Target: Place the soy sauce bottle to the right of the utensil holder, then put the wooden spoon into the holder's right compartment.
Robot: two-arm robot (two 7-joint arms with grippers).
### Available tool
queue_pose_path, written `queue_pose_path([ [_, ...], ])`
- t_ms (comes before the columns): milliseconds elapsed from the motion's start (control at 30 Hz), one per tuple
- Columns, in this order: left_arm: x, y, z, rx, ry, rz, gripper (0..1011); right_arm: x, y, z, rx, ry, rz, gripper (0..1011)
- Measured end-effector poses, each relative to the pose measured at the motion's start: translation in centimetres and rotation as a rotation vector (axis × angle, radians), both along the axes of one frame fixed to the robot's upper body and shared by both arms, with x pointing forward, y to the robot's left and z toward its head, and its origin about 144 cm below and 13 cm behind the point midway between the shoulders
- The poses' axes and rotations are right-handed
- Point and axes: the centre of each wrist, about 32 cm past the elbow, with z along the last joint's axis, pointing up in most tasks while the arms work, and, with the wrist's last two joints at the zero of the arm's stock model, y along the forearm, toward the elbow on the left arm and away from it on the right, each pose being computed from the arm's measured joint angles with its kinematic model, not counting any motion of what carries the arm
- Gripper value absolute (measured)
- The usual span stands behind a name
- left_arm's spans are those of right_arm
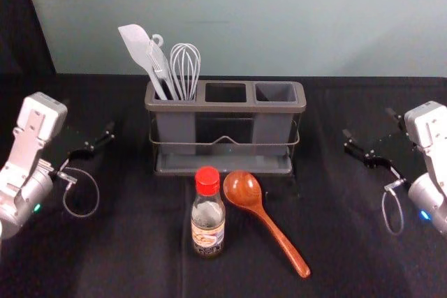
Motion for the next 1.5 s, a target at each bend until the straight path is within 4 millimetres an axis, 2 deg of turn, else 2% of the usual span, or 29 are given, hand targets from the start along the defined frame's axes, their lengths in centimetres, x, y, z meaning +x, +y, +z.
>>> queue_pose_path([
  [1367, 0.0, 0.0, 0.0, 0.0, 0.0, 0.0, 1000, 0.0, 0.0, 0.0, 0.0, 0.0, 0.0, 1002],
  [1500, 0.0, 0.0, 0.0, 0.0, 0.0, 0.0, 1000, -0.77, -0.13, 0.08, -0.011, 0.004, 0.008, 1002],
])
